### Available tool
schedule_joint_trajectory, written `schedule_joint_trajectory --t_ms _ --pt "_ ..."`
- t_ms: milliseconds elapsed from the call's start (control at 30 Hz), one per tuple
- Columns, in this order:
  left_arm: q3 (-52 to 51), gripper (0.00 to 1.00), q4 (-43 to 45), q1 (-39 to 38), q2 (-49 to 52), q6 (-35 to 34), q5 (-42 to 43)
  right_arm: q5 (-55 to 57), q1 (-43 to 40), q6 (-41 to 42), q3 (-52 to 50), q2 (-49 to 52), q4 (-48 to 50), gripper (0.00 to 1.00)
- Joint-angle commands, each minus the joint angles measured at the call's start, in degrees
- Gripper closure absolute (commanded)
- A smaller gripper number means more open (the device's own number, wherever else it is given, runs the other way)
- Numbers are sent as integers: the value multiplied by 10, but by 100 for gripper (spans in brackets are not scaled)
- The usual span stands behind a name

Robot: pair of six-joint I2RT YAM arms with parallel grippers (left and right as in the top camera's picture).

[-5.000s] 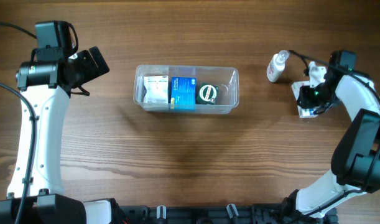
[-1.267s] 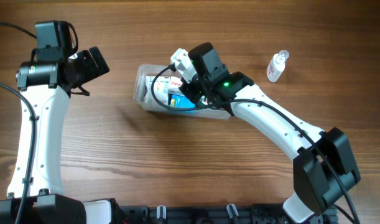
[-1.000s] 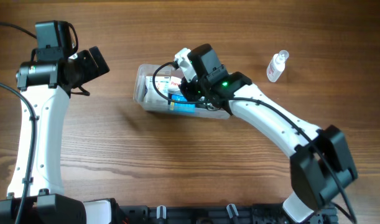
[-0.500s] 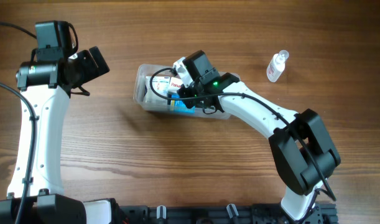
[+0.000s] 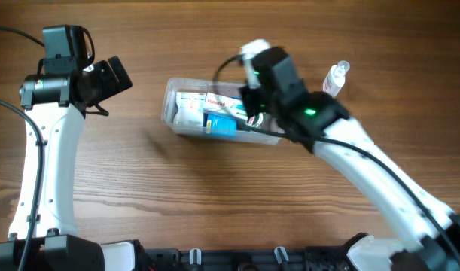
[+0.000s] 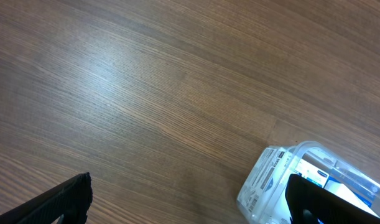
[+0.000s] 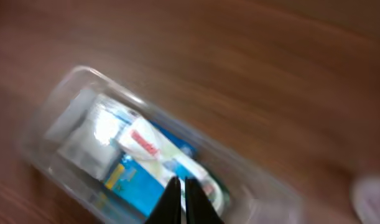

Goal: Pack container
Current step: 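Move the right gripper to the white spray bottle and grasp it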

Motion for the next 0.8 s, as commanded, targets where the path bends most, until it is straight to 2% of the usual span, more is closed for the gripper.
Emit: schedule_joint_trajectory --t_ms 0,133,167,200,233,267,333,467,633,667,767 --pt "3 0 1 2 -4 11 5 65 -64 92 5 -32 -59 96" --pt "3 0 1 2 -4 11 5 64 -156 73 4 -34 -103 94" --pt "3 0 1 2 -4 11 5 63 -179 55 4 -33 -101 72" --pt "3 0 1 2 -4 11 5 63 -195 41 4 -33 -96 56" --pt "3 0 1 2 -4 11 5 63 -215 18 4 -33 -87 47" --pt "3 0 1 2 -4 11 5 63 -230 -2 4 -33 -82 44" --pt "3 0 1 2 -4 11 5 63 -257 -35 4 -32 -71 28" --pt "3 0 1 2 -4 11 5 62 -297 -88 0 -13 -43 11" --pt "3 0 1 2 -4 11 5 45 -303 -136 0 50 3 1" --pt "3 0 1 2 -4 11 5 27 -303 -136 0 86 34 1" --pt "3 0 1 2 -4 11 5 21 -303 -134 0 115 44 1"
